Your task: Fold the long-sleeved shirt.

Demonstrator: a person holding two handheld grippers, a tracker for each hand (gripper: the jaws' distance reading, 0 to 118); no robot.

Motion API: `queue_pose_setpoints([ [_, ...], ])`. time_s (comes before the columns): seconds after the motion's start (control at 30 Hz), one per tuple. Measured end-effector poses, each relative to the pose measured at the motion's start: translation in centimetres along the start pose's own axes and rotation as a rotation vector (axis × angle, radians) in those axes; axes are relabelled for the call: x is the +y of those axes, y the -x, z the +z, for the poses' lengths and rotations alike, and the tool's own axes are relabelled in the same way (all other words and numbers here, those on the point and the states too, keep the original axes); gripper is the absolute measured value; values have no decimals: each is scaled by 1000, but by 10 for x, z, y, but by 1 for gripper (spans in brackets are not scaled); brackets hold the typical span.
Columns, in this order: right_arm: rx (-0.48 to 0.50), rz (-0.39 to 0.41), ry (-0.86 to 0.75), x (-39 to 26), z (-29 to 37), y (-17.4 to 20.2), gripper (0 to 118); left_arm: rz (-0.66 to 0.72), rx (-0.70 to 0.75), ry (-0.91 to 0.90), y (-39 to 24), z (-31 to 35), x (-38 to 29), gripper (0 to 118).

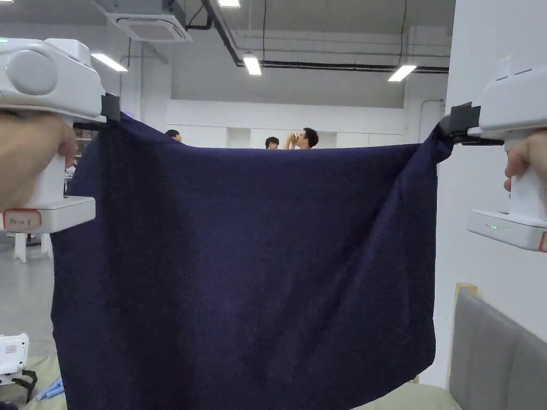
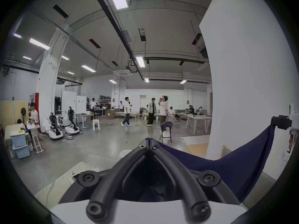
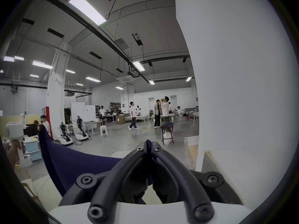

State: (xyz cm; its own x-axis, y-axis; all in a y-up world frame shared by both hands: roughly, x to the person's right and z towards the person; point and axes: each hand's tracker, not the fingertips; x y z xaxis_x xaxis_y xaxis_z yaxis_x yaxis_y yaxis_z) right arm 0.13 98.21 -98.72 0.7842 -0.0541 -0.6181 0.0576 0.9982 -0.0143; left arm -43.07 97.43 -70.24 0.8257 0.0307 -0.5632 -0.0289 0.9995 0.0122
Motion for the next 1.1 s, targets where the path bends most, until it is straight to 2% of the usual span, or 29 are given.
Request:
queue_pose_setpoints([
  [0.07,-10,8,-18,6,-22,3,2,-36,22,-47,3,-27,12,3],
  [0.27,-74,39,-76,19,-75,17,2,-5,40,-92,10,-94,43,3],
  [0.43,-88,29,-115,27,-101,12,2,-20,41,-133,0,-111,58,3],
  [0.57,-81,16,-128,10,-100,4,2,-17,32,-119,2,-119,47,3],
  [0.7,-44,-19,-45,-42,-101,-14,2,-28,-9,-23,4,-119,-13,3],
  [0.83,-36,14,60,-106,-95,-29,2,-80,-53,81,2,-116,-85,3],
  [0.9,-20,12,131,-146,-89,-35,2,-60,-61,108,3,-110,-126,3],
  [1.1,-24,-11,271,-260,-47,-59,2,-12,-140,227,3,-48,-239,3],
])
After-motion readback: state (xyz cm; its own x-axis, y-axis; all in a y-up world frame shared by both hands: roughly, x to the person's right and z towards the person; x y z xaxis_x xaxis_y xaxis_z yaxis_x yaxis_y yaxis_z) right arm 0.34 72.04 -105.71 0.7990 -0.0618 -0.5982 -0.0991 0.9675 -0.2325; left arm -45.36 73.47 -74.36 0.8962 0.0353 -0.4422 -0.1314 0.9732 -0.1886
